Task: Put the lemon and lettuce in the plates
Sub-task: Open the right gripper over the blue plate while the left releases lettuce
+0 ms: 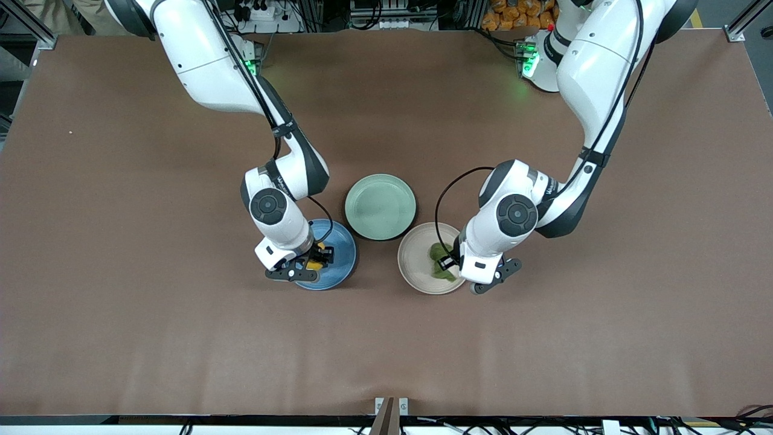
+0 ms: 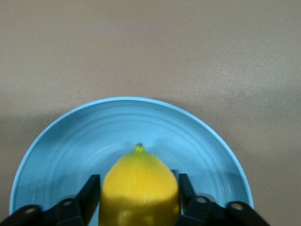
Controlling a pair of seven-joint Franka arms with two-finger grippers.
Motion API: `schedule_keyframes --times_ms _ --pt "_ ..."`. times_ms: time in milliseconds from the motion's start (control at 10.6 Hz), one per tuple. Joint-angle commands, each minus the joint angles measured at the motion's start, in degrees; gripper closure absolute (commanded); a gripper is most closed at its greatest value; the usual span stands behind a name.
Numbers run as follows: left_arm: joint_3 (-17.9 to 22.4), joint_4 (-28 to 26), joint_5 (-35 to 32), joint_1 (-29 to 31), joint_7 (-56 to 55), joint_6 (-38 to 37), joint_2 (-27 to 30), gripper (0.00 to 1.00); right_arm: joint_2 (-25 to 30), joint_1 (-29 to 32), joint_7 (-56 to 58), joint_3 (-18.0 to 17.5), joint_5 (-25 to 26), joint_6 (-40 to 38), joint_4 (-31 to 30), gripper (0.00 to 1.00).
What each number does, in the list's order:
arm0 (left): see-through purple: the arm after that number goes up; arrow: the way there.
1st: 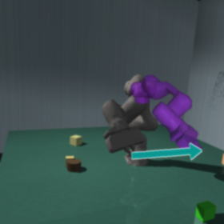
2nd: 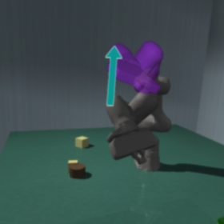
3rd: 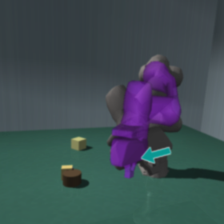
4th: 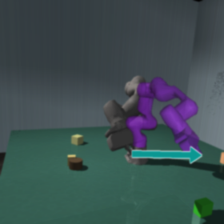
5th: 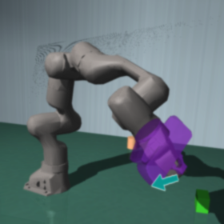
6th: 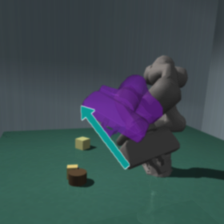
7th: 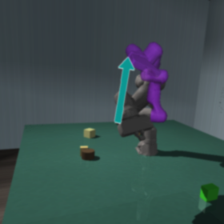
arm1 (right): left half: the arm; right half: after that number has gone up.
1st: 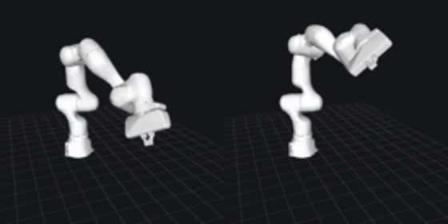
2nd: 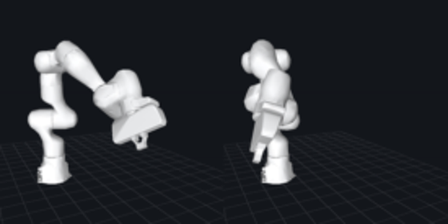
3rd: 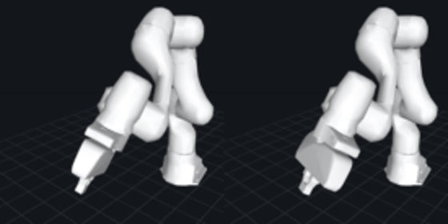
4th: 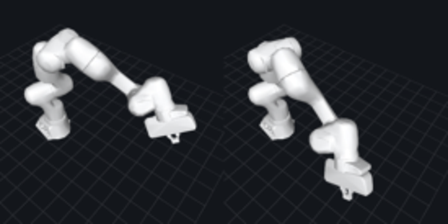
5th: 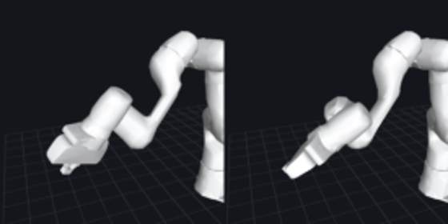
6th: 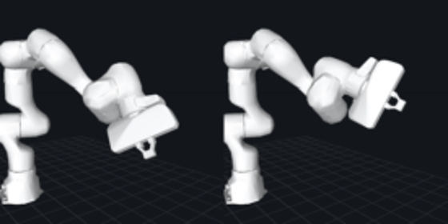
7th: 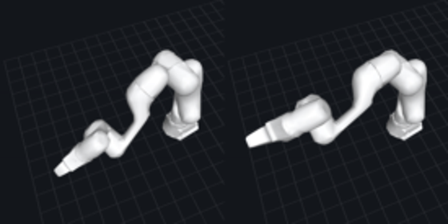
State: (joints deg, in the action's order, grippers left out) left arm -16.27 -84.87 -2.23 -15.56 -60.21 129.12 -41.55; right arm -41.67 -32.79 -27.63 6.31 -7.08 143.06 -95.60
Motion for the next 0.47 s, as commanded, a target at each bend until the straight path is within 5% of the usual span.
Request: schedule_keyframes --times_ms 0,376 --pt "0.4 -0.2 -1.4 0.9 0.6 -0.5 1.3 0.00 -0.3 -0.3 -1.4 0.5 -0.1 -0.3 1.4 0.00" --pt "1.1 -0.2 -6.8 3.0 4.1 -2.0 4.1 0.00 0.8 1.2 -0.8 0.7 0.0 -11.7 7.7 0.00"
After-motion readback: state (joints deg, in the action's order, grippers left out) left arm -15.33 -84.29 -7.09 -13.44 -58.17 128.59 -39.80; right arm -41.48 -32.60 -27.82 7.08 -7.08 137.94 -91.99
